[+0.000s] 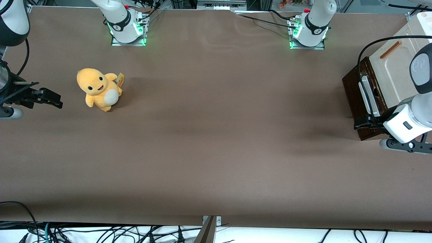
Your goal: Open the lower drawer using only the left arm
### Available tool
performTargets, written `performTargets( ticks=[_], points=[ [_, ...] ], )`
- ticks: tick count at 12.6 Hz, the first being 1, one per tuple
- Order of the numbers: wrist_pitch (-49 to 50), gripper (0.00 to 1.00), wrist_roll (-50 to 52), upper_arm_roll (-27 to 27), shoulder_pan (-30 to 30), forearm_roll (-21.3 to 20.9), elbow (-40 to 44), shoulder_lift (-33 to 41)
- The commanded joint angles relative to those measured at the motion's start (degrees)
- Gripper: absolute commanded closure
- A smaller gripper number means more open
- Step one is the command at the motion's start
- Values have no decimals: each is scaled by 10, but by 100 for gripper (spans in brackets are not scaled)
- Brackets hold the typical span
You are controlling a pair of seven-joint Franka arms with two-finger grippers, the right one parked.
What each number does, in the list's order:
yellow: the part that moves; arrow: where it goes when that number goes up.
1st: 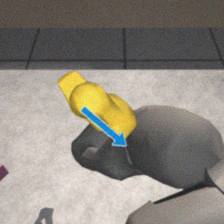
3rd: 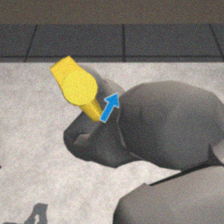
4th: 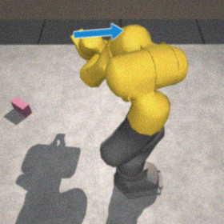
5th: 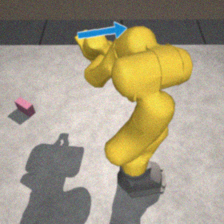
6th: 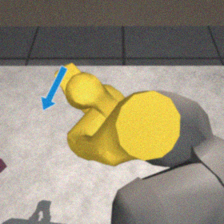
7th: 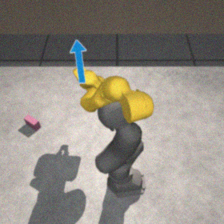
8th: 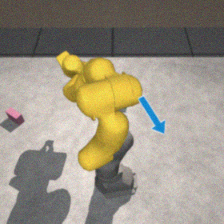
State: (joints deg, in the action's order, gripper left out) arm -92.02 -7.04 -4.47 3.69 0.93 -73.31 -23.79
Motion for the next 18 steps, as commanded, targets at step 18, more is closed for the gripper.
performTargets(
  ticks=[18],
  points=[
    [54,0,46,6,11,-115,-6,-6]
  ],
)
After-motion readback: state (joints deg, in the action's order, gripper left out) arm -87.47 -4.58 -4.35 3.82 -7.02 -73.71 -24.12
